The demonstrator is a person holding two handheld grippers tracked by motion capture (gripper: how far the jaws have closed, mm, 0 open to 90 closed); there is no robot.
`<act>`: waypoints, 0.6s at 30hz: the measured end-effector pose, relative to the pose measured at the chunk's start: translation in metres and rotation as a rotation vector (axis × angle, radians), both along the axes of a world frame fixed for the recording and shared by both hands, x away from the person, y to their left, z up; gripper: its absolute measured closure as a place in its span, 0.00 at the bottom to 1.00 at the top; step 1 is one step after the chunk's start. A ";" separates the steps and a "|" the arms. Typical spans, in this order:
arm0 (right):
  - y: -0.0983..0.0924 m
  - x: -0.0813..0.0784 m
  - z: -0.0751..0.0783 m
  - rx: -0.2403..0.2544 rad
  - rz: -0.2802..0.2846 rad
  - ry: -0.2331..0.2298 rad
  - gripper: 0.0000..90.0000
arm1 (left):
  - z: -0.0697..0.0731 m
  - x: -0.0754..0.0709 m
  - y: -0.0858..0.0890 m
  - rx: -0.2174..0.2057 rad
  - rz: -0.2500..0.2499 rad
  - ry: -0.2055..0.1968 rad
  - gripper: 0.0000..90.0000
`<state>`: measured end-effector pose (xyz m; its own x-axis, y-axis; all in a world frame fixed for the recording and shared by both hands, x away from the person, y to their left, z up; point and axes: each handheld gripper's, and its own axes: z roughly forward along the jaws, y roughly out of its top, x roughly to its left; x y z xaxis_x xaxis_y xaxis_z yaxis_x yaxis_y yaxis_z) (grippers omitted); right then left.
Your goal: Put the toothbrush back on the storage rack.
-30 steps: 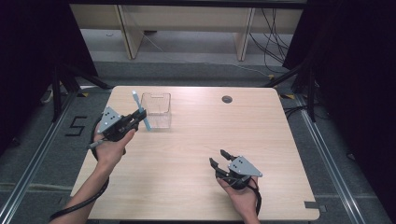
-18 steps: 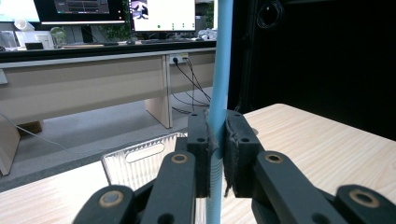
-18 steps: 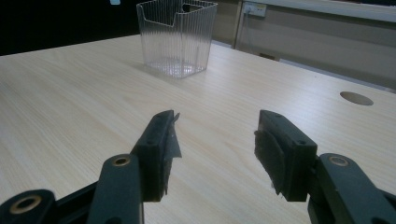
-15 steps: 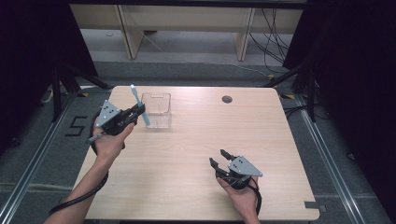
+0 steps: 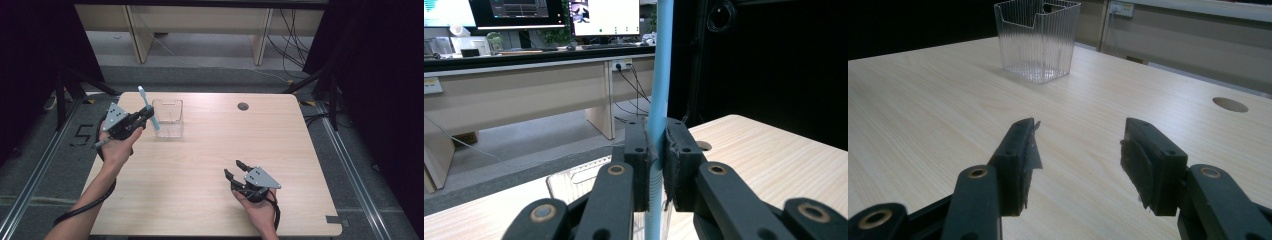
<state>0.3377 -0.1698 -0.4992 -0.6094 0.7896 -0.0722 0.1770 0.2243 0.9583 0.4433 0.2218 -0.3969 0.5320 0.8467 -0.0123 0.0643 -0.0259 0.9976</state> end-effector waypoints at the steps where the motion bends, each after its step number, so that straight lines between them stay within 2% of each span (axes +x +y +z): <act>1: 0.000 0.000 0.000 -0.004 -0.001 -0.004 0.53 | 0.000 0.001 0.000 -0.002 0.002 0.000 0.90; 5: 0.000 0.000 0.000 -0.009 -0.005 -0.004 0.53 | 0.001 0.004 0.002 0.000 0.016 -0.003 0.90; 6: 0.001 -0.001 0.001 0.000 -0.006 0.009 0.53 | 0.001 0.005 0.003 0.000 0.019 -0.004 0.90; 7: 0.000 0.000 0.001 -0.006 0.000 -0.002 0.53 | 0.001 0.006 0.003 -0.003 0.023 -0.005 0.90; 18: 0.000 -0.001 0.001 -0.008 -0.001 0.004 0.53 | 0.000 0.015 0.010 -0.005 0.045 -0.009 0.90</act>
<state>0.3370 -0.1694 -0.4983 -0.6087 0.7898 -0.0759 0.1811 0.2314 0.9559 0.4587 0.2316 -0.3967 0.4932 0.8699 -0.0117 0.0562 -0.0185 0.9982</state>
